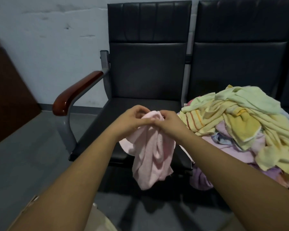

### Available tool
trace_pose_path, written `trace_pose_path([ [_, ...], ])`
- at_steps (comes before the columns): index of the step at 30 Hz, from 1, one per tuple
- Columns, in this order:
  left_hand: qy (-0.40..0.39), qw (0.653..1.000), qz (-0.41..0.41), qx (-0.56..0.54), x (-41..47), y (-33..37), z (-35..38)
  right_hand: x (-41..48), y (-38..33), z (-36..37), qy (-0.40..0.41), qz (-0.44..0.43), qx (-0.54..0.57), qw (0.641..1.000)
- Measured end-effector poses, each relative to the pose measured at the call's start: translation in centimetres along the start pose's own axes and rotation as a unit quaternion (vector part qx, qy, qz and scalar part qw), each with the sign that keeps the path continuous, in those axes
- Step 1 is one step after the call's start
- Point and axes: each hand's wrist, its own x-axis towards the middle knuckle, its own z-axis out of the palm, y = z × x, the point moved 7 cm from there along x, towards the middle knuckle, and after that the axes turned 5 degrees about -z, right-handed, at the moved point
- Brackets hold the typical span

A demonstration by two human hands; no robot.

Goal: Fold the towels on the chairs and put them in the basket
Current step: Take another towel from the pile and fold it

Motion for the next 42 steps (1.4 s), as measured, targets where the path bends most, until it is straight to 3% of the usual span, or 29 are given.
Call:
trace_pose_path([
  [2, 0.071, 0.995, -0.022, 0.068, 0.5, -0.9, -1.0, -0.2, 0.9, -1.1, 0.029, 0.045, 0.051, 0.997],
  [4, 0.153, 0.979, -0.102, 0.087, 0.6, -2.6, -2.7, -0.2, 1.4, -1.9, 0.042, 0.070, 0.088, 0.993],
  [6, 0.111, 0.972, -0.208, 0.012, 0.1, -4.4, -2.3, -0.1, 1.8, -2.3, 0.043, 0.074, 0.100, 0.991],
  [8, -0.011, 0.965, -0.262, 0.004, -0.8, -5.2, -0.1, 0.2, 2.5, -2.3, 0.042, 0.080, 0.126, 0.988],
  [10, -0.045, 0.969, -0.244, -0.007, -0.8, -5.3, 1.3, 0.4, 3.2, -1.7, 0.029, 0.098, 0.157, 0.982],
  [14, 0.112, 0.983, -0.138, -0.040, 1.0, -3.9, 0.3, 1.0, 3.6, -0.9, 0.010, 0.110, 0.175, 0.978],
  [17, 0.168, 0.980, -0.092, -0.046, 1.2, -3.0, -0.9, 1.2, 3.7, -0.9, 0.015, 0.110, 0.200, 0.973],
  [21, 0.186, 0.958, -0.131, -0.173, 1.2, -3.7, -2.3, 1.1, 4.0, -1.2, 0.014, 0.138, 0.267, 0.954],
  [24, 0.229, 0.936, -0.184, -0.192, 0.6, -3.8, -3.8, 0.8, 4.5, -1.0, -0.005, 0.179, 0.349, 0.920],
  [29, 0.155, 0.889, -0.266, -0.339, -0.7, -3.6, -3.7, 0.5, 4.9, -2.1, 0.049, 0.202, 0.378, 0.902],
  [31, 0.138, 0.878, -0.280, -0.362, -1.2, -3.5, -4.6, 0.4, 4.0, -3.4, 0.089, 0.201, 0.363, 0.906],
  [34, 0.114, 0.894, -0.247, -0.356, -1.4, -2.0, -6.9, 1.1, 2.2, -6.0, 0.099, 0.159, 0.242, 0.952],
  [38, 0.153, 0.953, -0.171, -0.198, -1.4, 2.1, -10.8, 2.4, -0.5, -9.9, 0.112, 0.127, 0.101, 0.980],
  [42, 0.243, 0.956, -0.155, -0.060, -1.4, 4.3, -14.8, 3.3, -3.1, -13.0, 0.085, 0.126, 0.018, 0.988],
])
